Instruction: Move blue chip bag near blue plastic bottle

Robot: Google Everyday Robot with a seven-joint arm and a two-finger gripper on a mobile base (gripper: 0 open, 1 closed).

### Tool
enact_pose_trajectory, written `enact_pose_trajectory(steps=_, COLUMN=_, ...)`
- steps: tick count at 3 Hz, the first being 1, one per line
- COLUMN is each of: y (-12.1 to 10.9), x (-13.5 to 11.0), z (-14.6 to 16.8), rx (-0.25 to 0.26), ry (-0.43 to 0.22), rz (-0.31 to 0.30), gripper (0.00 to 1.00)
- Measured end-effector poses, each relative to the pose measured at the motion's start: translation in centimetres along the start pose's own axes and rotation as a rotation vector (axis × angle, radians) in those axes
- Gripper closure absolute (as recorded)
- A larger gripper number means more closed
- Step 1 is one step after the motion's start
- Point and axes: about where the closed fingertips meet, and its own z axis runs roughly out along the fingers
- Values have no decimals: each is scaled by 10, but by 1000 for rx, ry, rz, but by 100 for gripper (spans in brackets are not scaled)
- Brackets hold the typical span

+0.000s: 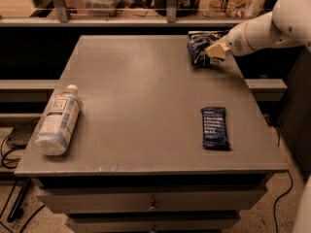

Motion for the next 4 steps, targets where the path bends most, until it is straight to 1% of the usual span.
enact_pose_trajectory(steps=1, y=36, x=-31, z=-14, rx=-58, ry=-38, rz=-108, gripper=100)
enact_pose_trajectory(steps=2, y=93, x=-55, z=-29, rx=-185, ry=-87, rz=-197, gripper=100)
enact_pose_trajectory(steps=3, y=158, x=-73, z=-46, rx=-328, ry=-124, rz=-270, gripper=100)
enact_pose_trajectory(steps=4, y=232, x=-95, z=-68, rx=-478, ry=-167, rz=-349, gripper=100)
